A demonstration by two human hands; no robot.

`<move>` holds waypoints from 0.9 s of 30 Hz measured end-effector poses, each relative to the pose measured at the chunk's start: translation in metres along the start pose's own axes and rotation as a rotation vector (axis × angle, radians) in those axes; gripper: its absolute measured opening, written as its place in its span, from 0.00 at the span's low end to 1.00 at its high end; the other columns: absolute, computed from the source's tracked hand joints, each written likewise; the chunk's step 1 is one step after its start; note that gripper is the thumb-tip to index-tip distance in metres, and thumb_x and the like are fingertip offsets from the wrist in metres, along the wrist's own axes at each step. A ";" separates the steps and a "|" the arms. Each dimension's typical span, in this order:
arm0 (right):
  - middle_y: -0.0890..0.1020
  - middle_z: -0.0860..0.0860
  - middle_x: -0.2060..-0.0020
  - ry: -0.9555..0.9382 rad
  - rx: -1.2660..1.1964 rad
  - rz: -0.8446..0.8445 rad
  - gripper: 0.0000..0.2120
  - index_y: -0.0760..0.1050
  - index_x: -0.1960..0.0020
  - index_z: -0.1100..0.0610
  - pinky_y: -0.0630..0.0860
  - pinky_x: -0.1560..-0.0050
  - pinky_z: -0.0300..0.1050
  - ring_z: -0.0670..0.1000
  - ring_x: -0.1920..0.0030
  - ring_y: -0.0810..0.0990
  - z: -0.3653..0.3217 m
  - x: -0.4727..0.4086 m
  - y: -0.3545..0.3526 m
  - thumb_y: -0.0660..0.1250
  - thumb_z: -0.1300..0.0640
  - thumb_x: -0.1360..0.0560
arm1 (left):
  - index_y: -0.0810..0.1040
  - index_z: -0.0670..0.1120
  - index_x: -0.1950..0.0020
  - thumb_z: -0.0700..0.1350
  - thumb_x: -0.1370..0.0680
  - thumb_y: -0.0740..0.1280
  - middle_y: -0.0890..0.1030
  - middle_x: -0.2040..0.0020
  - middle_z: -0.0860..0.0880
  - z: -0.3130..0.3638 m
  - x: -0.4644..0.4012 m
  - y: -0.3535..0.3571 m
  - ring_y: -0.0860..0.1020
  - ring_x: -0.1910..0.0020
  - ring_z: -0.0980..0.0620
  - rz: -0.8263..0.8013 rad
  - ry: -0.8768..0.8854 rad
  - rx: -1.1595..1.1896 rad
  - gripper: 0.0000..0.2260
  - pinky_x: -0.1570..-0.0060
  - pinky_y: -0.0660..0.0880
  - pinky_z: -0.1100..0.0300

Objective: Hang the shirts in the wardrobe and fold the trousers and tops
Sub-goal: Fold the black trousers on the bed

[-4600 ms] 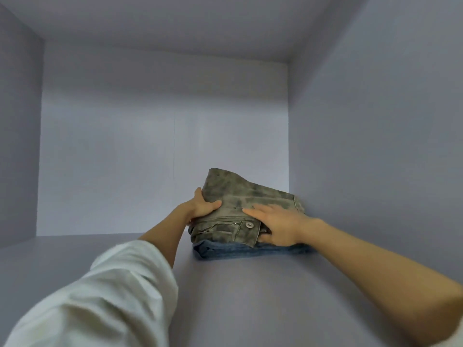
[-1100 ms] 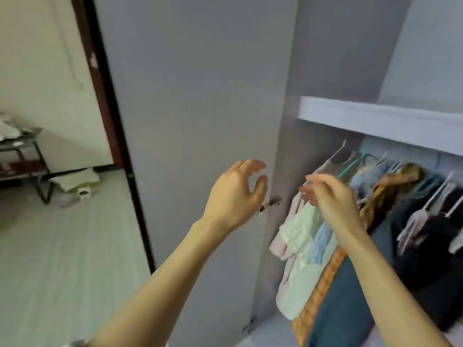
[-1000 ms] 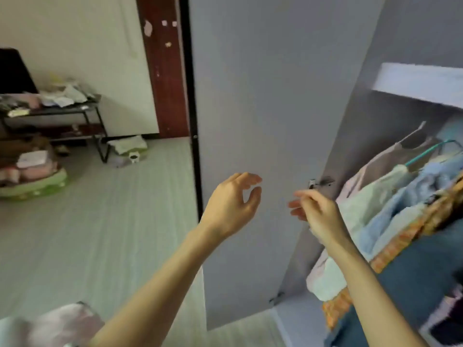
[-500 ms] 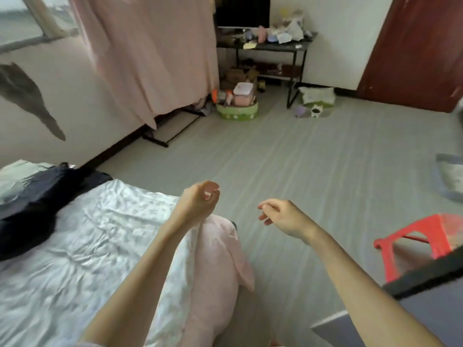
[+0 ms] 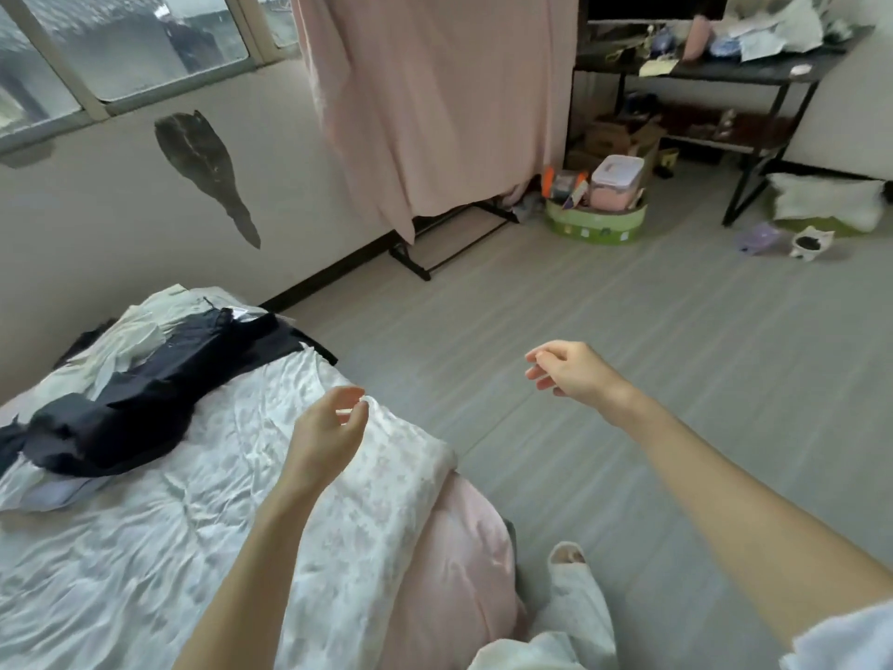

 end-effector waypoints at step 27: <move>0.80 0.53 0.55 -0.163 0.334 -0.381 0.12 0.76 0.45 0.59 0.71 0.57 0.41 0.52 0.57 0.77 -0.166 -0.527 0.023 0.54 0.60 0.21 | 0.78 0.49 0.46 0.46 0.23 0.61 0.81 0.48 0.51 0.025 -0.494 0.075 0.78 0.47 0.51 0.146 -0.309 0.038 0.09 0.48 0.72 0.59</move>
Point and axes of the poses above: each hand's wrist, its own x-axis away from the middle knuckle, its own y-axis out of the palm, z = x × y, the point moved 10 cm from there along -x, towards the middle knuckle
